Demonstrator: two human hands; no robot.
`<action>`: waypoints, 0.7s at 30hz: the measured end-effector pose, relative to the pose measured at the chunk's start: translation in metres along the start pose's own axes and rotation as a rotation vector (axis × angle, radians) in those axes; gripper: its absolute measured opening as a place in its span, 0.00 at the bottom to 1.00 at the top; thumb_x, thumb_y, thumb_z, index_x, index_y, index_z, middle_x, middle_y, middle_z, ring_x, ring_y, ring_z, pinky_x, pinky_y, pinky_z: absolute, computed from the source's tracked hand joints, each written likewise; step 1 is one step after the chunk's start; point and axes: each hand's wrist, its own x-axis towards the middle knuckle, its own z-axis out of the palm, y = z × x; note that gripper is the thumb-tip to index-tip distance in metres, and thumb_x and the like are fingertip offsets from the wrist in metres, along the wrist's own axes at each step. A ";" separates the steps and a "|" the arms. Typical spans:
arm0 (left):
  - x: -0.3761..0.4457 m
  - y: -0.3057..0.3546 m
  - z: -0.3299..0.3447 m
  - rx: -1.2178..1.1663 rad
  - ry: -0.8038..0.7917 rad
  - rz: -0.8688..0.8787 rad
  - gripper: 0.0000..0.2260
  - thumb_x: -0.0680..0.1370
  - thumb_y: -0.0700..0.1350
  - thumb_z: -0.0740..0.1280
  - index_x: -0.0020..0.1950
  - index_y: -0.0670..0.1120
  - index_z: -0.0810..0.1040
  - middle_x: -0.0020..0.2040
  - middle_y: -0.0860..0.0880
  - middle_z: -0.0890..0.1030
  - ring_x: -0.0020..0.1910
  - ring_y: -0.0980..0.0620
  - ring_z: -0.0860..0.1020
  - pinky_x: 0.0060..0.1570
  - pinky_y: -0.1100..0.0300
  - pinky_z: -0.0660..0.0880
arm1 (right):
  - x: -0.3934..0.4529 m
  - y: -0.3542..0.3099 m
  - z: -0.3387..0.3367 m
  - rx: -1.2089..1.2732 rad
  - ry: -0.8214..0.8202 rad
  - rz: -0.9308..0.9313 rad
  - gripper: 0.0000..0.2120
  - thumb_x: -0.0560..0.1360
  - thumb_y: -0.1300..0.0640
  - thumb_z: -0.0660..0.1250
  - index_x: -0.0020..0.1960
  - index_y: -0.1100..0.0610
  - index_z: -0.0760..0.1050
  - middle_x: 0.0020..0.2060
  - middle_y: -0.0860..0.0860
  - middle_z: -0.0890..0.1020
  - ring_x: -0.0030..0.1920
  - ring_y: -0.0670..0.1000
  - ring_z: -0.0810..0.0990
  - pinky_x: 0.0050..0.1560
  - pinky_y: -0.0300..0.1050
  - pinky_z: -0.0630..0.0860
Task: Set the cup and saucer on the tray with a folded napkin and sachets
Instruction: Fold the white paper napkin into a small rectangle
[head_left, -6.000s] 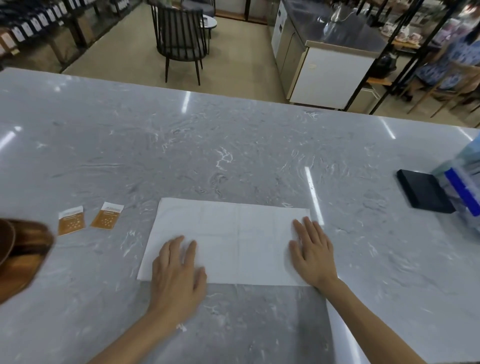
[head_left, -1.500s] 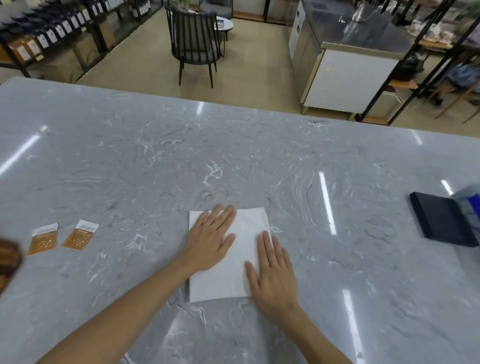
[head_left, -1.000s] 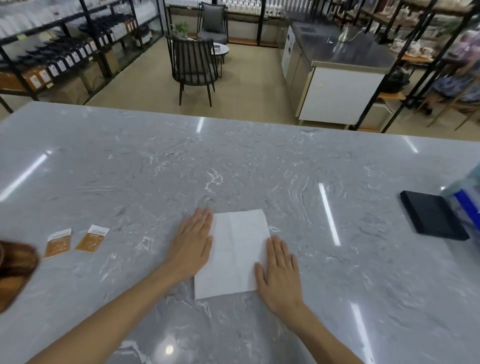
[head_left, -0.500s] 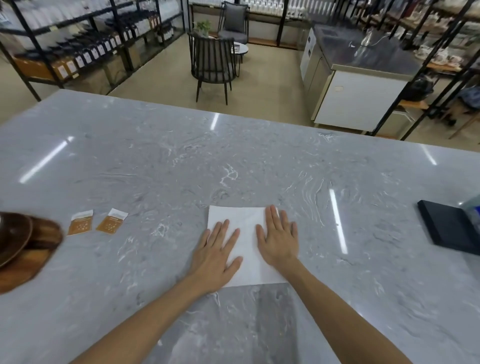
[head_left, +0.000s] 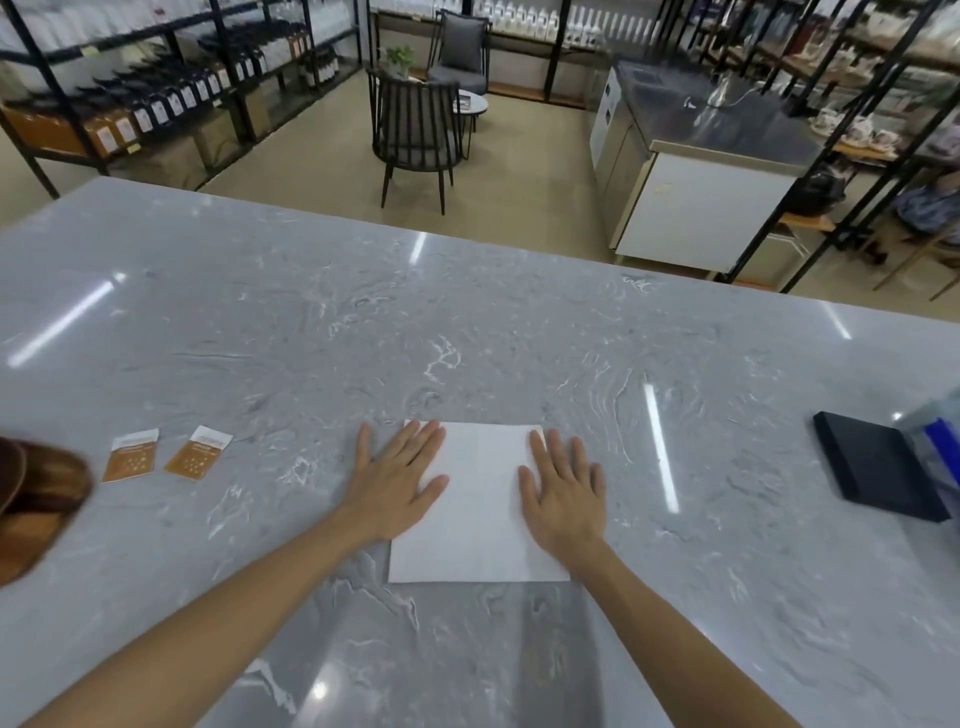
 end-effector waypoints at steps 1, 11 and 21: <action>0.003 -0.005 -0.001 0.008 -0.026 0.008 0.32 0.80 0.66 0.38 0.82 0.56 0.43 0.82 0.60 0.43 0.82 0.56 0.43 0.73 0.32 0.34 | -0.006 0.013 -0.003 0.005 -0.009 0.027 0.31 0.81 0.35 0.38 0.82 0.42 0.41 0.82 0.42 0.44 0.82 0.54 0.41 0.80 0.59 0.42; 0.088 0.054 -0.064 0.016 -0.066 0.578 0.22 0.77 0.37 0.63 0.70 0.47 0.74 0.72 0.49 0.73 0.72 0.46 0.69 0.67 0.48 0.69 | -0.084 0.010 -0.038 0.209 0.037 0.180 0.22 0.80 0.36 0.57 0.61 0.53 0.71 0.50 0.50 0.82 0.46 0.54 0.83 0.41 0.48 0.78; 0.145 0.129 -0.089 0.408 -0.361 0.780 0.18 0.69 0.37 0.69 0.55 0.52 0.75 0.57 0.50 0.76 0.61 0.46 0.69 0.49 0.49 0.75 | -0.089 -0.007 -0.030 0.432 -0.079 0.324 0.27 0.71 0.39 0.73 0.60 0.53 0.67 0.54 0.51 0.78 0.51 0.55 0.81 0.45 0.47 0.74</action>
